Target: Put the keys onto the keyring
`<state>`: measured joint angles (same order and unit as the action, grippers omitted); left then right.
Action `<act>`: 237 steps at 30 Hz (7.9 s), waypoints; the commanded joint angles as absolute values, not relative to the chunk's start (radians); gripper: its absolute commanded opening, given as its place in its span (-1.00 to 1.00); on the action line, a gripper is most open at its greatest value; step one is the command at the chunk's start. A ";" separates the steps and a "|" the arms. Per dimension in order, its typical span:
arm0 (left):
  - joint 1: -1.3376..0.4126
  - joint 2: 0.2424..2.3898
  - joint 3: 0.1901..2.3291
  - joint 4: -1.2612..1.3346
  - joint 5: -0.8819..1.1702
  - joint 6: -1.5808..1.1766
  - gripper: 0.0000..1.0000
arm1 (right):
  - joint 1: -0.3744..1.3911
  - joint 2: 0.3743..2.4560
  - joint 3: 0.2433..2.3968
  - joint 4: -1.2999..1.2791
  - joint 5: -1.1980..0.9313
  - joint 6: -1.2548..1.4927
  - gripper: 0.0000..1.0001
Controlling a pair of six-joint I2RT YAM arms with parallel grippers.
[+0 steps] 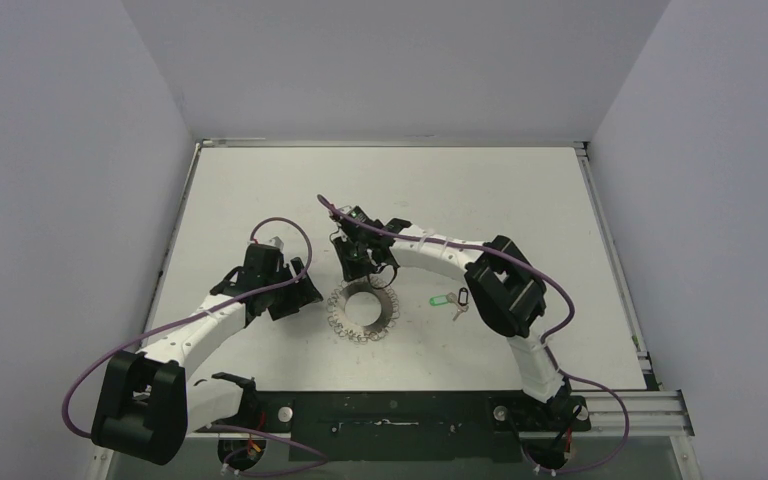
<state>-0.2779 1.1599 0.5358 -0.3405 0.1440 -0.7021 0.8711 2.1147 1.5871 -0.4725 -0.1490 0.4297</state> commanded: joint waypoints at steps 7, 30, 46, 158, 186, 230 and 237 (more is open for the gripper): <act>-0.270 1.164 0.569 -0.302 0.161 -0.699 0.27 | 0.845 2.069 1.570 -0.464 -0.130 0.426 -0.59; -0.270 1.157 0.579 -0.312 0.154 -0.694 0.27 | 0.842 2.100 1.566 -0.426 -0.221 0.444 -1.00; -0.262 1.134 0.607 -0.341 0.150 -0.678 0.27 | 0.841 2.122 1.565 -0.430 -0.217 0.440 -0.75; -0.488 0.520 0.421 0.138 0.679 0.007 -0.02 | 0.856 1.401 1.253 -0.339 -0.675 0.076 -1.00; -0.486 0.656 0.564 0.003 0.865 0.333 -0.16 | 0.856 1.431 1.284 -0.394 -0.787 0.032 -1.00; -0.486 0.752 0.555 0.063 0.952 0.325 -1.00 | 0.862 1.442 1.280 -0.377 -0.787 0.039 -1.00; -0.486 0.728 0.550 0.030 0.893 0.325 -1.00 | 0.862 1.434 1.262 -0.364 -0.748 0.049 -1.00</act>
